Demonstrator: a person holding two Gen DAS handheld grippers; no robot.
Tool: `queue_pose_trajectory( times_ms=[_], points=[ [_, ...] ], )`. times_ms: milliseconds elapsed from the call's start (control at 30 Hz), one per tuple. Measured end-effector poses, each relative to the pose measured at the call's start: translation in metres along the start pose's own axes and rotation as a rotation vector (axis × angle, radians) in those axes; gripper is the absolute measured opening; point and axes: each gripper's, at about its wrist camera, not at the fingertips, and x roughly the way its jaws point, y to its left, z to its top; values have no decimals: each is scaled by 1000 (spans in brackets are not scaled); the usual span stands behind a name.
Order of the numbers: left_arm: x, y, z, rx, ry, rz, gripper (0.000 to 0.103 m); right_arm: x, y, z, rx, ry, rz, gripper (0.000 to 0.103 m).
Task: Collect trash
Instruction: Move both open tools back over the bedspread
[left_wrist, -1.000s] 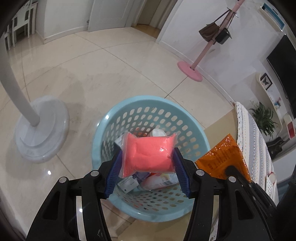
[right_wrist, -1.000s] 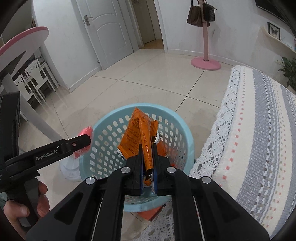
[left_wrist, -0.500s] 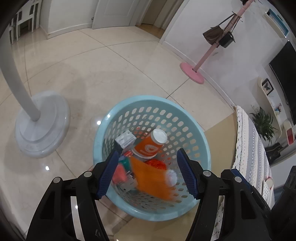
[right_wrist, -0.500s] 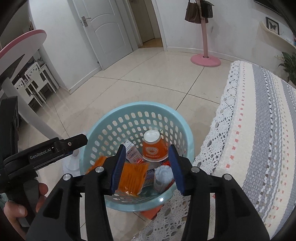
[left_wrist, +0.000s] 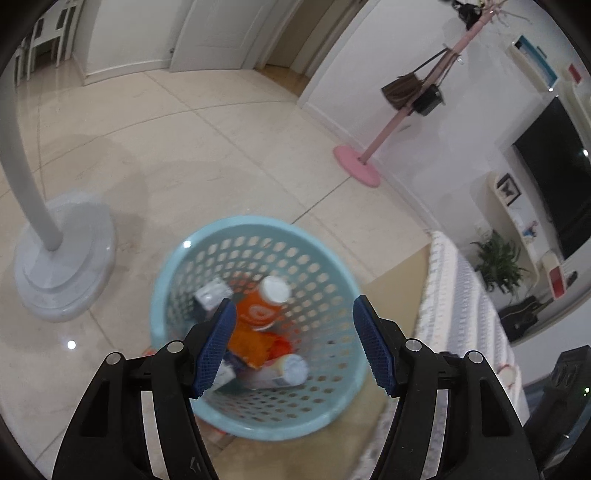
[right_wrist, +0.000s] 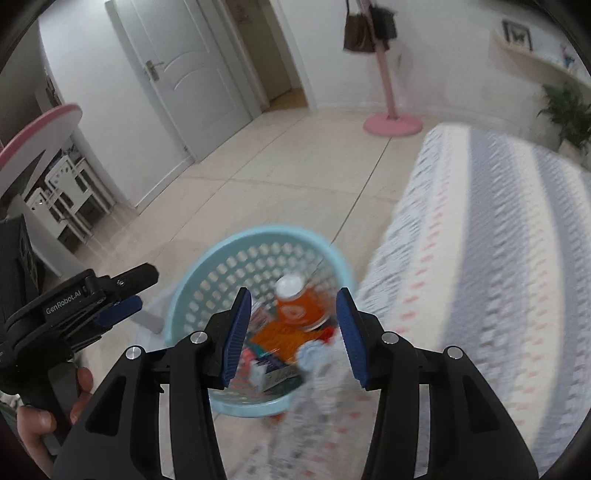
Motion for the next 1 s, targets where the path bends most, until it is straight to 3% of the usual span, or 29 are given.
queue_pose_trajectory(
  times_ms=[267, 333, 467, 567, 700, 833, 1000],
  points=[
    [-17, -77, -12, 83, -44, -140, 64, -82, -61, 18, 2, -111, -130, 45],
    [-23, -108, -21, 130, -57, -181, 64, -106, -84, 22, 5, -135, -178, 45],
    [-34, -164, -44, 262, -107, -193, 64, -150, -130, 29, 13, -169, -293, 45],
    [-39, -212, -73, 378, -111, -256, 64, -178, -165, 28, 22, -186, -371, 47],
    [-26, -266, -114, 509, -42, -322, 64, -201, -218, 20, 48, -201, -471, 61],
    [8, -313, -157, 618, 66, -343, 64, -201, -276, 10, 111, -194, -531, 66],
    [62, -348, -194, 679, 188, -334, 64, -173, -343, -4, 213, -149, -511, 69]
  ],
)
